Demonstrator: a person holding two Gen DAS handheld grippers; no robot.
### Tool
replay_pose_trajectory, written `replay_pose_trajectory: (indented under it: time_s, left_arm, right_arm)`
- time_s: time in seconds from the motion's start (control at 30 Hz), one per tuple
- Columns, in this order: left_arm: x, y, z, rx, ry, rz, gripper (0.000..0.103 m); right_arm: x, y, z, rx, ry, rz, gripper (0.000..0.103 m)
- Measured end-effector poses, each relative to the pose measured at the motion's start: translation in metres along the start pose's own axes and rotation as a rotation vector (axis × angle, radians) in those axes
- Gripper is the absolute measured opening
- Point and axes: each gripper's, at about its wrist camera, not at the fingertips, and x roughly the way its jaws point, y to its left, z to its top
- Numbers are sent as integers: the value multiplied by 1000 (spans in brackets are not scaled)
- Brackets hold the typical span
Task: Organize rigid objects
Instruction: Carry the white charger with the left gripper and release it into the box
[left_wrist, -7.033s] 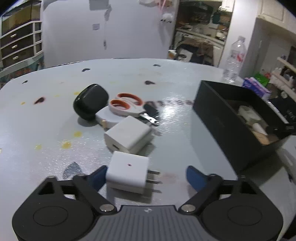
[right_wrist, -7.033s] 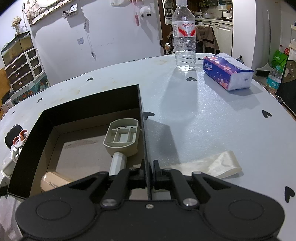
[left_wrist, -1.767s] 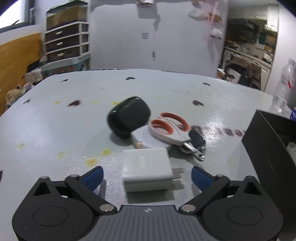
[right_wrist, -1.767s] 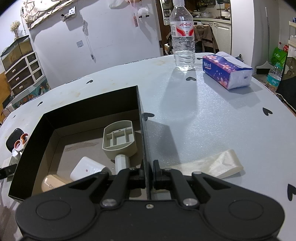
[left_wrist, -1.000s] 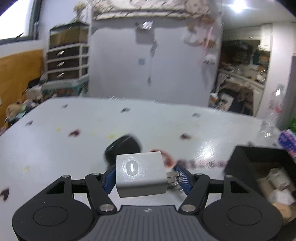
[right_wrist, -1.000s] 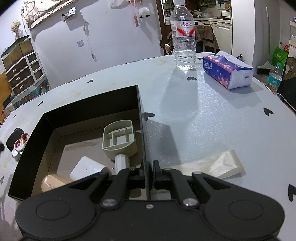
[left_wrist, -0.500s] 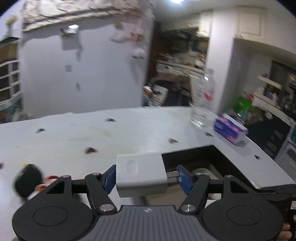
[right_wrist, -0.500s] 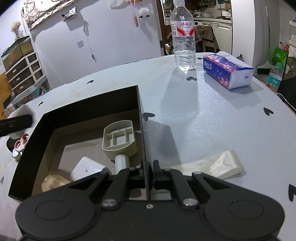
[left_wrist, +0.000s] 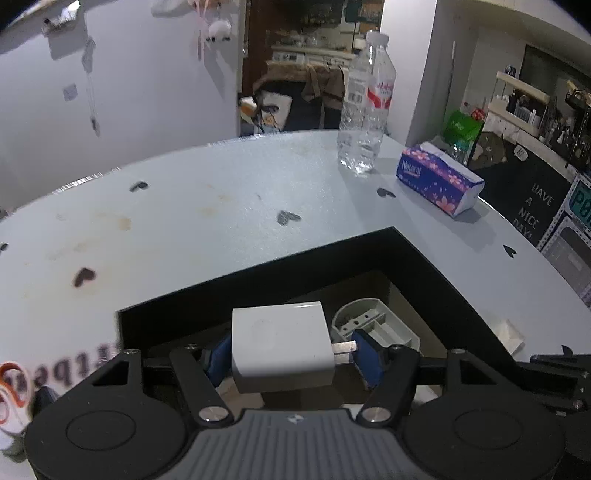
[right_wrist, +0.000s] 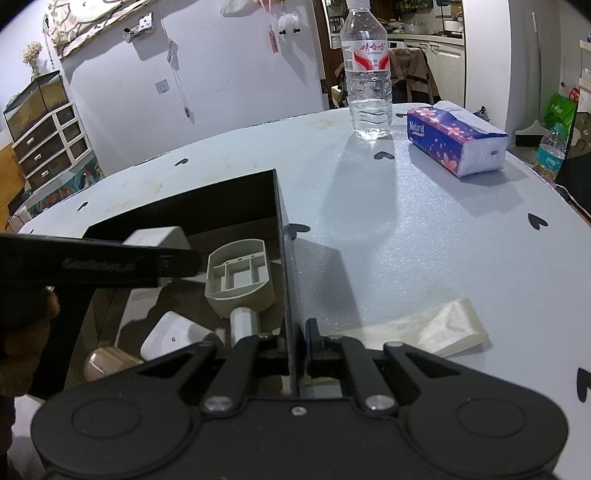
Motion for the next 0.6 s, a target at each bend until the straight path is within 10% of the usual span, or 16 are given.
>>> replay_pose_trajectory:
  time_s: [0.6]
  left_arm:
    - [3,-11,4,25,33,-19,93]
  right_arm:
    - [1,-2,0,9,3,9,7]
